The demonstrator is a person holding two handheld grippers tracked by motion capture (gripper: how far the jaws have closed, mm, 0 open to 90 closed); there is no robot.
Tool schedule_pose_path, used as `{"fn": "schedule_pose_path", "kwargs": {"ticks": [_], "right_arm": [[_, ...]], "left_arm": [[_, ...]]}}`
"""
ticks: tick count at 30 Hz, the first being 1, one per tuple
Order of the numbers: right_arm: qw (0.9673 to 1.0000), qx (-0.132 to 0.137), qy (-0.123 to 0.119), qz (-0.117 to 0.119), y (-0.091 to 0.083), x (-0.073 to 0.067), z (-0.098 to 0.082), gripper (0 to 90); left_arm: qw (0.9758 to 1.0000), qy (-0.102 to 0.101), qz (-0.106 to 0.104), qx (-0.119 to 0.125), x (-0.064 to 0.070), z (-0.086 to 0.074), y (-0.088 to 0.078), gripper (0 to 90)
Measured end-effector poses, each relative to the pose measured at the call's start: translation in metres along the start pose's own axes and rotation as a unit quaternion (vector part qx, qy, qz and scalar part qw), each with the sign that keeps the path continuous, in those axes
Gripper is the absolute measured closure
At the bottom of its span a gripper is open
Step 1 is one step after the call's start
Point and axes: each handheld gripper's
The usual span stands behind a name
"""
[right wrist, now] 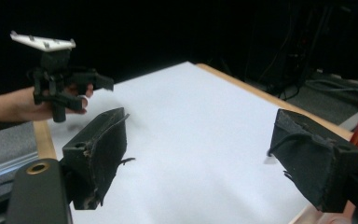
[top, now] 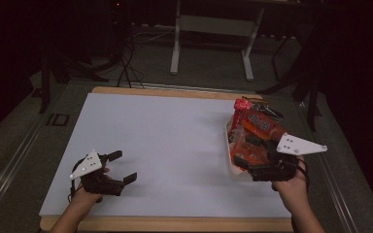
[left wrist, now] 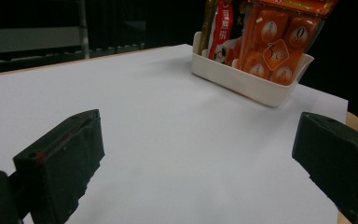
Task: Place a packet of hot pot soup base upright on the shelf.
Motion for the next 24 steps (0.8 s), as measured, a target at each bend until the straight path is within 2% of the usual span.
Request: {"fn": "schedule_pose_path", "kwargs": {"ticks": [4,9,13,16,18,24], "right_arm": [[0.9997,-0.021,0.008,0.009,0.009,-0.001,-0.019,18.3],[0.9995,-0.019,0.014,0.018,0.013,0.000,-0.047,18.3],[0.9992,-0.034,0.013,0.016,0.018,0.001,-0.060,18.2],[0.9990,-0.044,0.000,0.003,0.022,0.003,-0.064,18.2],[0.9989,-0.045,0.007,0.008,0.024,0.004,-0.067,18.2],[0.9987,-0.049,0.008,0.010,0.027,0.006,-0.071,18.2]], "left_arm": [[1.0000,0.003,0.001,0.001,0.001,0.000,-0.002,2.8],[1.0000,0.001,0.002,0.001,0.000,-0.001,-0.002,2.8],[1.0000,0.001,-0.001,0.000,0.001,-0.001,-0.001,2.8],[1.0000,0.000,-0.001,0.003,0.001,-0.001,-0.002,2.8],[1.0000,-0.001,-0.001,0.003,0.001,-0.001,-0.002,2.8],[1.0000,-0.001,-0.002,0.005,0.001,-0.002,-0.003,2.8]]}}
Point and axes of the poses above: each handheld gripper's, and its own axes: y roughly forward along the jaws, z roughly out of its top, x roughly to its right, and after that the axes turned 8 degrees about y, right-handed
